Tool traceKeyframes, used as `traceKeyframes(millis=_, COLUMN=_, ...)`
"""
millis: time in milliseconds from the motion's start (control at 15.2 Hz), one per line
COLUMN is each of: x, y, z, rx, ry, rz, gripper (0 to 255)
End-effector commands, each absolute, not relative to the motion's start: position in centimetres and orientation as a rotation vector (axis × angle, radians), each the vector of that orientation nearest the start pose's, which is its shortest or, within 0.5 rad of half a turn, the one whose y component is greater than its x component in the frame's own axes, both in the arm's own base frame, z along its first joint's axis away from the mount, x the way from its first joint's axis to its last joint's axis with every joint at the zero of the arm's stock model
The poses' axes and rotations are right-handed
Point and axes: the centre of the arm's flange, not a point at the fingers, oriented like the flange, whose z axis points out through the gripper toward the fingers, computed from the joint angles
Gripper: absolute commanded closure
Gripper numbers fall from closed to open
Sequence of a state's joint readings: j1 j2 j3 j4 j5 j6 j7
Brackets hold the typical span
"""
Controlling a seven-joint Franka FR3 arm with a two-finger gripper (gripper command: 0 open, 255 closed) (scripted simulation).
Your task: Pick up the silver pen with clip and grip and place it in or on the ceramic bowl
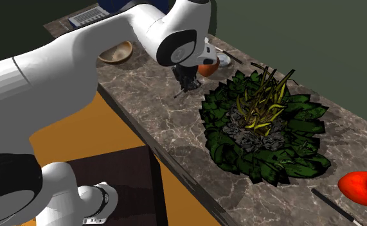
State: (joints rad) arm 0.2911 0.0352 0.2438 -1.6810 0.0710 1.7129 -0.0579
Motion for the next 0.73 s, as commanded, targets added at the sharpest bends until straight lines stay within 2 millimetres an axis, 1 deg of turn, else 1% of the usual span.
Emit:
traceKeyframes(millis=0, x=49.1, y=29.6, z=57.4, rx=-2.936, ry=-0.881, rz=0.033, gripper=255)
traceKeyframes(millis=660, x=49.1, y=29.6, z=62.7, rx=-2.936, ry=-0.881, rz=0.033, gripper=255)
